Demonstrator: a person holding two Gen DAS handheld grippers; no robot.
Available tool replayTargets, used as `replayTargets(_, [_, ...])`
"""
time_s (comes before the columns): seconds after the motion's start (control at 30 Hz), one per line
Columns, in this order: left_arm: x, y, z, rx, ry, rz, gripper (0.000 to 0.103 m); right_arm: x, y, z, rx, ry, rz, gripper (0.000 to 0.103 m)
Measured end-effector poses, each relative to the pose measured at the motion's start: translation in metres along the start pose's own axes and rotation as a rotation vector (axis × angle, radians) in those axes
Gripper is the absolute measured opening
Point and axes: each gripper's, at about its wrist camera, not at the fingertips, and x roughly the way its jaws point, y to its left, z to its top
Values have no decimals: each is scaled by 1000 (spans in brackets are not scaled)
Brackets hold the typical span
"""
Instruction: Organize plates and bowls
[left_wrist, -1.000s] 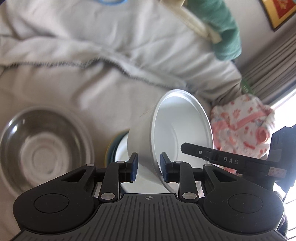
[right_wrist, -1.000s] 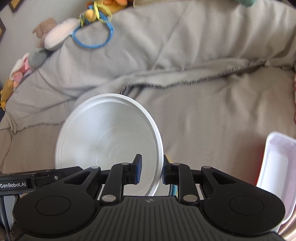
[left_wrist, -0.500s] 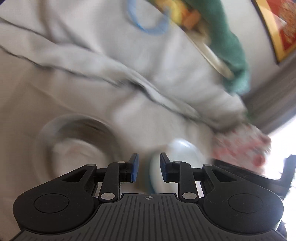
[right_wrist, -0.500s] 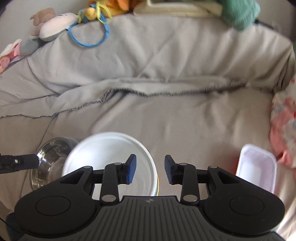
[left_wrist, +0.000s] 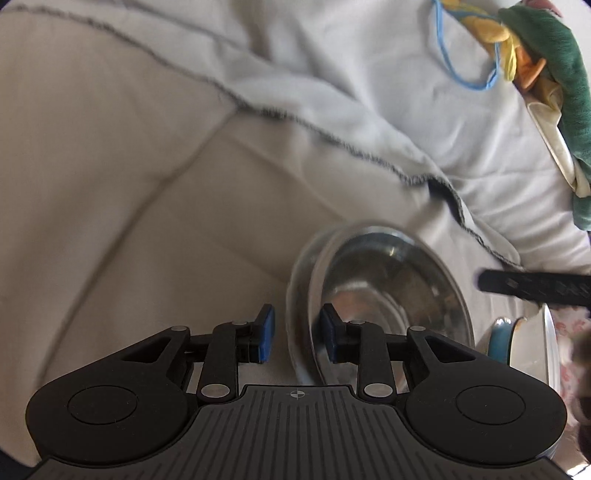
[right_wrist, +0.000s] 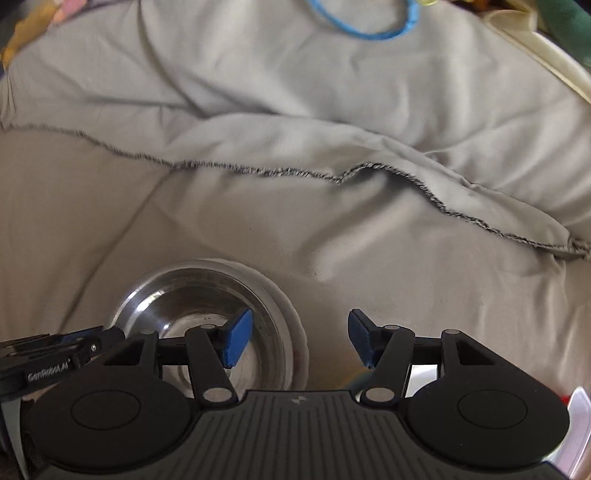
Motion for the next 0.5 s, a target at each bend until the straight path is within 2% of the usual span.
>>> replayTargets(0.13, [21,3,-6,-4,58,-56,29,32,11,4,15,83,21,58])
replayTargets(0.3, [25,-3,-10,39,52,-38,29,64,20,7,12,120,0,58])
replayTargets(0.37, [24,-2,-11,45,49,-42,29,72,21,7,35,144,14,66])
replayTargets(0.5, [25,-2,-11,48,43,-50,29,82,25,7,36,165,5,71])
